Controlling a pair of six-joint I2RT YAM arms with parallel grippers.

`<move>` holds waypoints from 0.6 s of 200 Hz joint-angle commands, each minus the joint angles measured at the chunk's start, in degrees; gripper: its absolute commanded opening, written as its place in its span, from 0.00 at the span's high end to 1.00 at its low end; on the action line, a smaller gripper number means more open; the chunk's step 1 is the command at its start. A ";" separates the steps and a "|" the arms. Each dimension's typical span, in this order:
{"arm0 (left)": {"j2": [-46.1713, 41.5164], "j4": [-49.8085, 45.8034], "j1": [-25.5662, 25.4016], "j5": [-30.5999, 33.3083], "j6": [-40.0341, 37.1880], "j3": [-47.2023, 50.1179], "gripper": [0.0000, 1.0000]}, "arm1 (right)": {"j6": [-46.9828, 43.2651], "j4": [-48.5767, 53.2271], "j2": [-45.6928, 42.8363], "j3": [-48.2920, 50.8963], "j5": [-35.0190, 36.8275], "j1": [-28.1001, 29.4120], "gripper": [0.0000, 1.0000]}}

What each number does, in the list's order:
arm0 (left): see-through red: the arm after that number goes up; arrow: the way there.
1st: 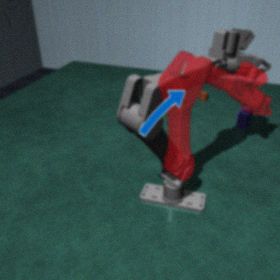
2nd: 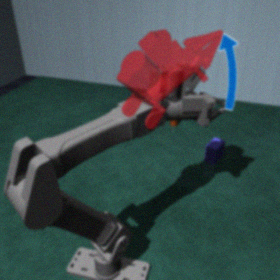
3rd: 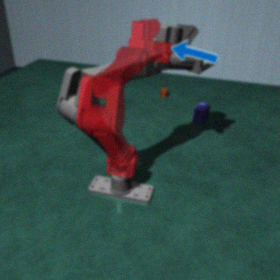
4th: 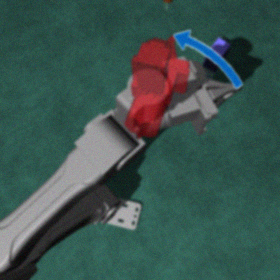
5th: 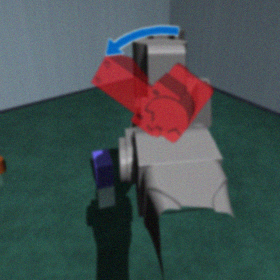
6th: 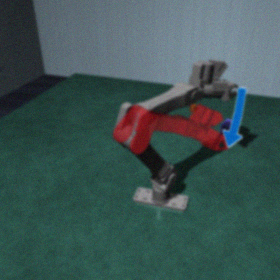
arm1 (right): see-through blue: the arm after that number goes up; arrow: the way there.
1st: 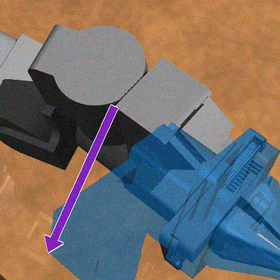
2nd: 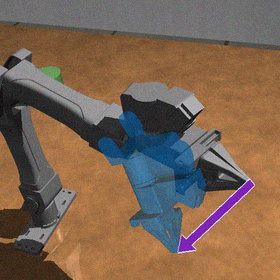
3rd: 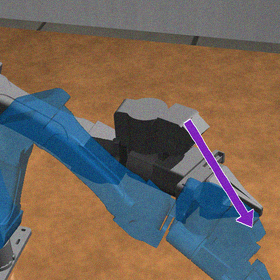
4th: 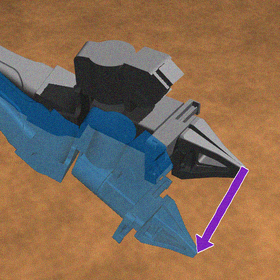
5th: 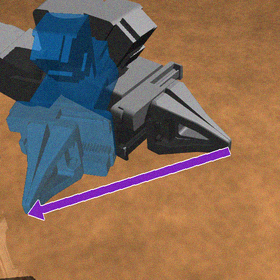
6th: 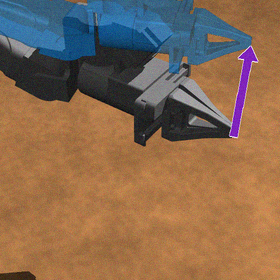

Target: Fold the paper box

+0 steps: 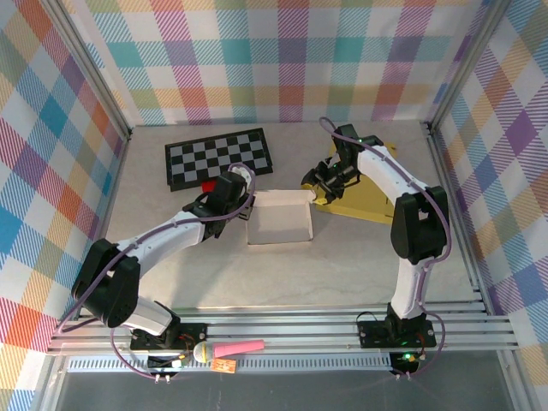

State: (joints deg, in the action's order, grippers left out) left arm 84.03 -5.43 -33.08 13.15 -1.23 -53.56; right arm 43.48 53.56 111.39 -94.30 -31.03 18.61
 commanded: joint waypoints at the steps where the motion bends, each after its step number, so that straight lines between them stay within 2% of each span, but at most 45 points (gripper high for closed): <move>1: 1.12 2.18 0.52 0.07 1.15 -1.98 1.00 | 0.56 -0.61 -1.09 0.08 -3.49 0.96 0.50; 89: 2.54 2.88 1.86 -1.69 3.02 -3.49 1.00 | 3.13 -2.61 -0.64 -0.27 -8.16 1.59 0.50; 120: 2.63 2.24 3.06 -3.05 1.83 -4.17 1.00 | -2.58 5.07 -0.55 -4.91 -4.73 0.86 0.46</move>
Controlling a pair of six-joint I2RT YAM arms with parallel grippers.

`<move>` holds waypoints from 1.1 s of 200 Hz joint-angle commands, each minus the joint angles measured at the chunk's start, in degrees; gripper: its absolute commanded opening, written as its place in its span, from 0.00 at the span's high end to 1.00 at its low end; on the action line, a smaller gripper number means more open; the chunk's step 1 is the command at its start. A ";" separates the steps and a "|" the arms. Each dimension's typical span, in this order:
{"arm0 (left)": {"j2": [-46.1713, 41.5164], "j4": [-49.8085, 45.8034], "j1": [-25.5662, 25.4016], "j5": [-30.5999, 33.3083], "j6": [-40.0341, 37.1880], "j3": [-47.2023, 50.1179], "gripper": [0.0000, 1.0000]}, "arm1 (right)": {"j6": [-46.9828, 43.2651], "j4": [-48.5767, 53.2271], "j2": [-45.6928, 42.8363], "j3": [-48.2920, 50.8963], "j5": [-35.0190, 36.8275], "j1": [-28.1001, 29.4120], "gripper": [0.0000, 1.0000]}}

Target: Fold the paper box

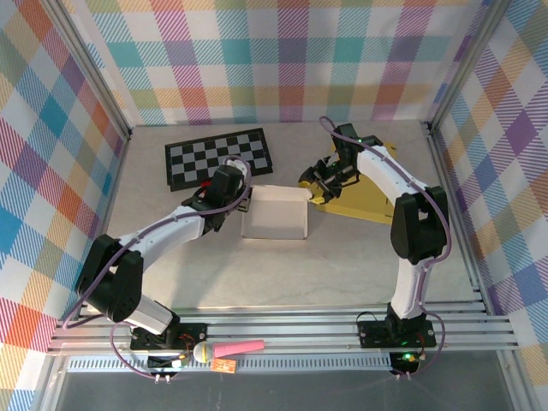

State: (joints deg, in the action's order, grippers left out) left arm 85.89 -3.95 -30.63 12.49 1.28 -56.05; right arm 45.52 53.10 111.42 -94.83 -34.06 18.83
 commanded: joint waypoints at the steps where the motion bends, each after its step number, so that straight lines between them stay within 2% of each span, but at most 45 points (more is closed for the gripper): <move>1: 0.77 0.68 0.64 -2.43 -0.72 -1.73 1.00 | -4.72 5.79 -0.58 -4.48 -1.48 0.53 0.46; 30: 0.45 -0.57 1.01 -4.03 -3.25 -2.00 1.00 | -9.23 8.37 -2.55 -4.19 1.17 -2.34 0.41; 75: 0.69 -0.98 1.01 -4.76 -4.35 -2.35 1.00 | -12.01 8.38 -1.61 -6.98 -0.07 -4.87 0.37; 156: 1.87 -0.91 1.09 -4.81 -3.92 -3.44 1.00 | -12.79 6.58 6.65 -10.24 -4.06 -3.97 0.45; 220: 2.65 -0.37 1.10 -5.06 -3.05 -3.78 1.00 | -8.27 3.24 4.25 -4.23 -5.74 -1.32 0.48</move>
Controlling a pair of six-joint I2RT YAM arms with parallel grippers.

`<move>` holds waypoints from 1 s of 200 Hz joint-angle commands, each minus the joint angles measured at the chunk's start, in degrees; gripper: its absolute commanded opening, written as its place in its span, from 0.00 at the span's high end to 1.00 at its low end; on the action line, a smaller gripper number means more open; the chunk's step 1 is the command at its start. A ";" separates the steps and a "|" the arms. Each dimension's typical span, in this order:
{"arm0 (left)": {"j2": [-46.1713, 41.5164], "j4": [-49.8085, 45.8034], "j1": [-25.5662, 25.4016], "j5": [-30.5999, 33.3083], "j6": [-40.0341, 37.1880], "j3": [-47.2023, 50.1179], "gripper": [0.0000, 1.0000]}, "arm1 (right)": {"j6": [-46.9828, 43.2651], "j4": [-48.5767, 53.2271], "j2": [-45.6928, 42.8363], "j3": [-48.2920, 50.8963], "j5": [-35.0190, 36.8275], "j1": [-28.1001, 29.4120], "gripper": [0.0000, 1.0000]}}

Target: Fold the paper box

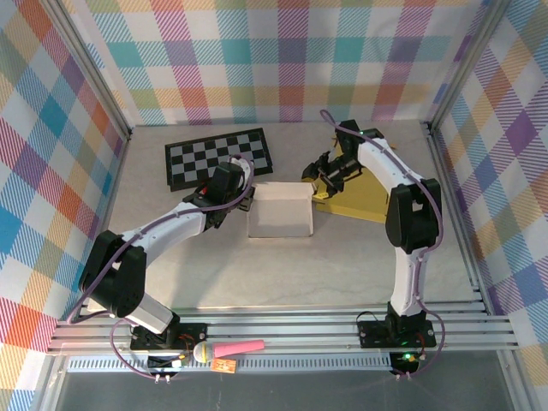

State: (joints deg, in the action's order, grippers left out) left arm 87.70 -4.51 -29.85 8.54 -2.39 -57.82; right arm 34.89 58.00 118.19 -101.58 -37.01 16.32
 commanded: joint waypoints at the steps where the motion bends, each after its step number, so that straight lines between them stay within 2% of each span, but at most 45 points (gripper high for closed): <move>1: 0.87 0.20 0.31 -1.17 0.63 -2.02 1.00 | 2.45 -1.70 -2.57 2.61 -2.71 1.23 0.48; 76: 0.50 1.48 0.33 -2.46 3.57 -0.51 1.00 | 5.17 -5.32 -3.54 4.99 -1.50 2.69 0.62; 122: -1.78 2.28 0.31 -2.96 6.70 3.02 1.00 | 2.76 -7.03 -6.13 9.16 3.60 4.98 0.65; 200: -6.81 0.05 0.31 -4.78 10.63 7.80 0.81 | 1.09 -11.50 -11.96 16.48 13.05 9.79 0.72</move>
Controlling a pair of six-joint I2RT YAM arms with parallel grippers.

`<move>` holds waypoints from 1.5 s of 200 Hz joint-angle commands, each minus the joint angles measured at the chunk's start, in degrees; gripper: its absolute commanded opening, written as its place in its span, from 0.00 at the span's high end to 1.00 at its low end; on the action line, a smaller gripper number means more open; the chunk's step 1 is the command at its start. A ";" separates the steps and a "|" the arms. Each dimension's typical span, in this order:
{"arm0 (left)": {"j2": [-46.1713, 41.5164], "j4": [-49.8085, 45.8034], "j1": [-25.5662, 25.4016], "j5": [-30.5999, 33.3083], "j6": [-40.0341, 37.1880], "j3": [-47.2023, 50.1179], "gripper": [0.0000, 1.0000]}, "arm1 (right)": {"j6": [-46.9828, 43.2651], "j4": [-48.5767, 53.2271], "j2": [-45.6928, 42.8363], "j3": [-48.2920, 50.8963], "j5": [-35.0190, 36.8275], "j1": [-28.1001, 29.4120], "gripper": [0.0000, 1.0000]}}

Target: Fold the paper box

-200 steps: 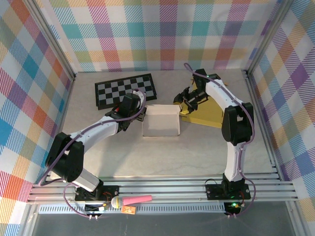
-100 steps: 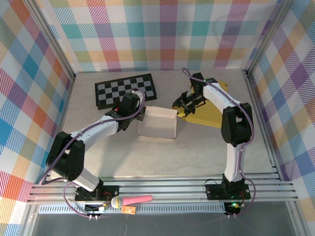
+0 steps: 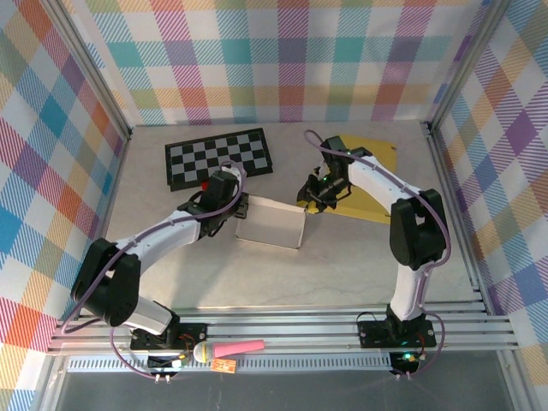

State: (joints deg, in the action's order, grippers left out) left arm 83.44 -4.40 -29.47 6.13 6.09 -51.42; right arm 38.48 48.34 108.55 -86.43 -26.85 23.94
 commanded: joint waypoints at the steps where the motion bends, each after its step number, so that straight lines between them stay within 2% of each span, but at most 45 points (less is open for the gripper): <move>1: -2.56 -0.11 -0.06 -2.36 2.21 1.49 0.81 | -2.51 -1.84 -2.31 1.39 3.09 2.25 0.72; 16: -3.54 -0.75 -0.06 -2.50 2.99 2.00 0.77 | -3.06 -1.76 -2.70 1.76 5.09 3.39 0.72; 44: -5.05 -2.69 -0.06 -2.97 4.34 2.45 0.62 | -2.90 -2.00 -2.64 2.48 6.84 4.69 0.73; 83: -7.49 -5.62 -0.06 -3.62 5.31 3.52 0.51 | -1.82 -2.29 -2.75 2.52 9.07 5.84 0.74; 91: -7.87 -6.38 -0.06 -3.67 5.57 3.68 0.42 | -1.57 -2.37 -2.77 2.56 9.35 6.09 0.75; 152: -12.81 -10.98 -0.06 -3.69 8.42 4.98 0.35 | -0.24 -1.96 -2.56 1.88 10.72 7.60 0.75; 159: -13.90 -13.67 -0.06 -3.55 9.15 4.61 0.35 | 0.00 -1.86 -2.59 1.91 10.77 7.60 0.75; 182: -17.01 -17.83 0.03 -3.01 12.28 1.50 0.35 | 0.87 -1.19 -2.73 1.95 11.21 7.61 0.72; 206: -17.38 -23.83 0.99 -0.69 16.42 -6.22 0.27 | 2.19 -0.47 -3.10 1.43 11.47 7.61 0.66; 230: -12.42 -31.42 6.92 -1.28 20.14 -16.77 0.27 | 3.56 0.68 -2.66 0.56 11.47 7.61 0.63; 255: -2.04 -36.17 12.54 -5.35 19.80 -27.73 0.26 | 5.20 1.56 -2.16 -0.21 11.35 7.61 0.56; 300: 14.68 -33.61 13.21 -11.69 14.08 -37.77 0.28 | 8.34 0.62 -1.79 -0.76 9.87 7.61 0.53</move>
State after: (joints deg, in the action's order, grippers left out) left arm 91.81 -35.03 -16.21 -0.16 23.00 -86.59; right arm 44.14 48.05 107.18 -85.19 -15.66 31.20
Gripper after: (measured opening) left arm 0.717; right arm 0.472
